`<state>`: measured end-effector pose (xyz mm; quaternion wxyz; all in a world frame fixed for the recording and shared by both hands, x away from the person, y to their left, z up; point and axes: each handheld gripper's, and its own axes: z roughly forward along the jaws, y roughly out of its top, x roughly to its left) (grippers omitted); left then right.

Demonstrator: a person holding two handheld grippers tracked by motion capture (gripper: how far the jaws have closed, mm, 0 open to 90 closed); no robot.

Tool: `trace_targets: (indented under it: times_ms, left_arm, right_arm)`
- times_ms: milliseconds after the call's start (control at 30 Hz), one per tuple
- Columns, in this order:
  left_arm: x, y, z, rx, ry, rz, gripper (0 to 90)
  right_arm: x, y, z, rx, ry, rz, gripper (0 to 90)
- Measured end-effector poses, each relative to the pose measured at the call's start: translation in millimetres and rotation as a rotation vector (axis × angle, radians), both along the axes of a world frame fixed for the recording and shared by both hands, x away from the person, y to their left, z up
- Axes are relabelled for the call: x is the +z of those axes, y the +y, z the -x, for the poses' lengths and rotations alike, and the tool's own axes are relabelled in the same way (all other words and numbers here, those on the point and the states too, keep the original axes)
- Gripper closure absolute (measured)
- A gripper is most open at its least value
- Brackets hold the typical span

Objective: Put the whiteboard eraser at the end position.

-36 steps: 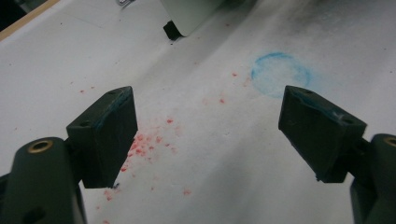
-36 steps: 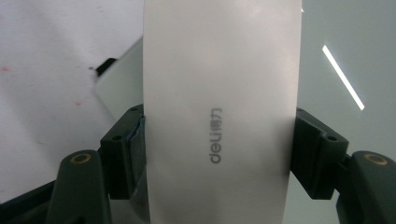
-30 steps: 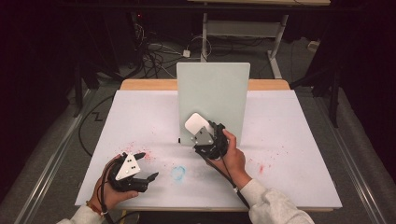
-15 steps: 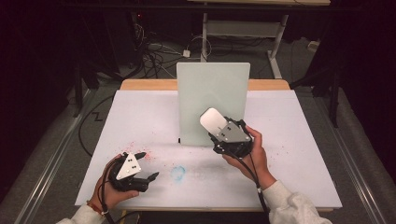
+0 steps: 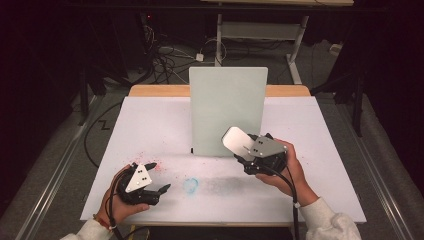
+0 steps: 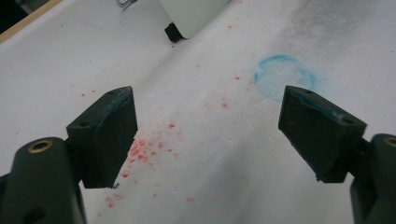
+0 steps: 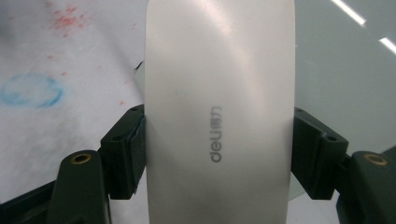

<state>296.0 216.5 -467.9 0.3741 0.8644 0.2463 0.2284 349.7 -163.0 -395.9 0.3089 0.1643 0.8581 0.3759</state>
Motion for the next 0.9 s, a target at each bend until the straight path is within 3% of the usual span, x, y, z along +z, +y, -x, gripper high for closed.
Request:
trace_targets:
  times_ms: [133,333,500,600,900]
  left_arm:
    - [0.6,-0.7,-1.3,-0.002,-0.001,0.001,19.0]
    - [-0.1,-1.4,-2.9,-0.006,0.000,-0.004,19.0]
    - [0.0,-0.4,-2.1,-0.008,0.000,-0.005,19.0]
    - [-0.2,-0.4,-1.5,-0.010,0.001,-0.007,19.0]
    - [-0.8,-1.2,-1.4,-0.011,0.005,-0.010,19.0]
  right_arm:
    - [-4.4,-5.3,4.1,0.071,0.079,0.037,30.8]
    - [-13.8,2.9,10.9,0.198,0.175,0.166,30.8]
    - [-28.4,15.4,10.5,0.237,0.240,0.260,30.8]
    - [-34.2,21.8,10.7,0.255,0.280,0.276,30.8]
    - [-50.7,37.0,11.2,0.310,0.336,0.318,30.8]
